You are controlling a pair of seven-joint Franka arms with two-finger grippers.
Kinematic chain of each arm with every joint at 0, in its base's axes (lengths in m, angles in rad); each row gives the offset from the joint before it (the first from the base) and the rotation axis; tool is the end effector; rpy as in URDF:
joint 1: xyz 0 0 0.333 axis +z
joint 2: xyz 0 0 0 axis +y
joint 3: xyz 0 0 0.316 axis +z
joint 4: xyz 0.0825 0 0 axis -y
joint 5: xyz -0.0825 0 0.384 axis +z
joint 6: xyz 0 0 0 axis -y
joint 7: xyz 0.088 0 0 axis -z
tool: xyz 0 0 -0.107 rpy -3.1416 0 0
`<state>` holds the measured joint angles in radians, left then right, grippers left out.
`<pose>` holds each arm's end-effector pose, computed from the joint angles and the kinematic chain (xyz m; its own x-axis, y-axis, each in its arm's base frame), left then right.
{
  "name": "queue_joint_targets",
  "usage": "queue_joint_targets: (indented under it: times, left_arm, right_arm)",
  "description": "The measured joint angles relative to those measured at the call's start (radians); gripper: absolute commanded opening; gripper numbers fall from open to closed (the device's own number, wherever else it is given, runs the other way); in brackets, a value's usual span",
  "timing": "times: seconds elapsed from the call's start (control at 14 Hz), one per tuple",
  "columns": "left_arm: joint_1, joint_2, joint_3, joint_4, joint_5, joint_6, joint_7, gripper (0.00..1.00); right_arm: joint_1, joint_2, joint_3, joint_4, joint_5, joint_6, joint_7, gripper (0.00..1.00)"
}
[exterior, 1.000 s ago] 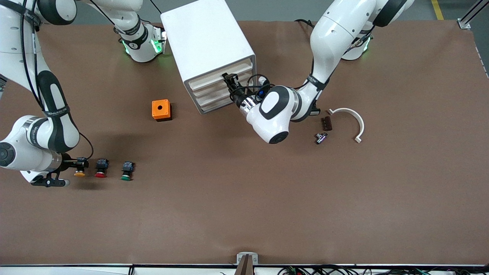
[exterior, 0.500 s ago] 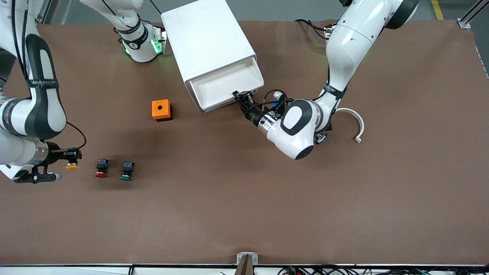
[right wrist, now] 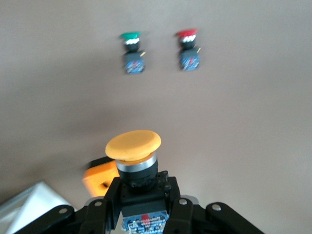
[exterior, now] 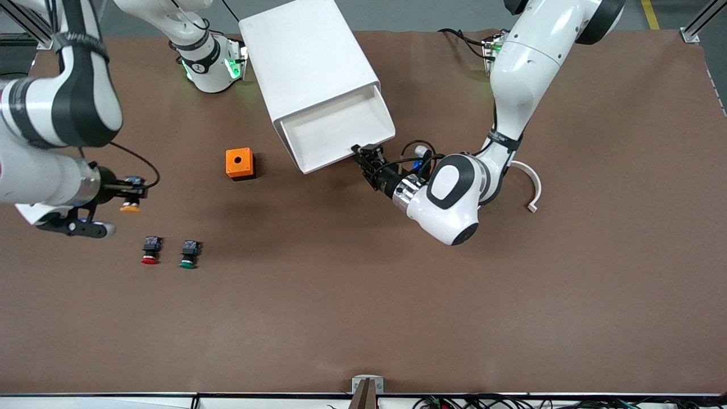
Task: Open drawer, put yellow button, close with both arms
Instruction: 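Carry the yellow button to the drawer while the left gripper withdraws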
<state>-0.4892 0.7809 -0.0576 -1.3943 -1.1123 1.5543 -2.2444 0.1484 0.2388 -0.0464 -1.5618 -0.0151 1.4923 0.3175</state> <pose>0.5426 -0.4340 0.2651 -0.6091 0.7580 -0.2335 0.3934 0.0331 -0.9188 0.5958 0.0617 0.4849 0.9342 -0.2212 -0.2800 -0.1949 -0.9736 0.1190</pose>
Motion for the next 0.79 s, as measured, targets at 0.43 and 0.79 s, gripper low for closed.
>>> queue_joint_targets:
  times: [0.43, 0.79]
  left_arm:
    - [0.067, 0.004, 0.040, 0.069, 0.003, 0.001, 0.119, 1.00]
    - [0.092, 0.003, 0.121, 0.119, 0.078, -0.002, 0.269, 1.00]
  right_arm:
    - [0.213, -0.031, 0.002, 0.033, 0.166, -0.061, 0.518, 0.15]
    - [0.442, -0.031, 0.004, 0.039, 0.215, 0.037, 1.026, 0.14]
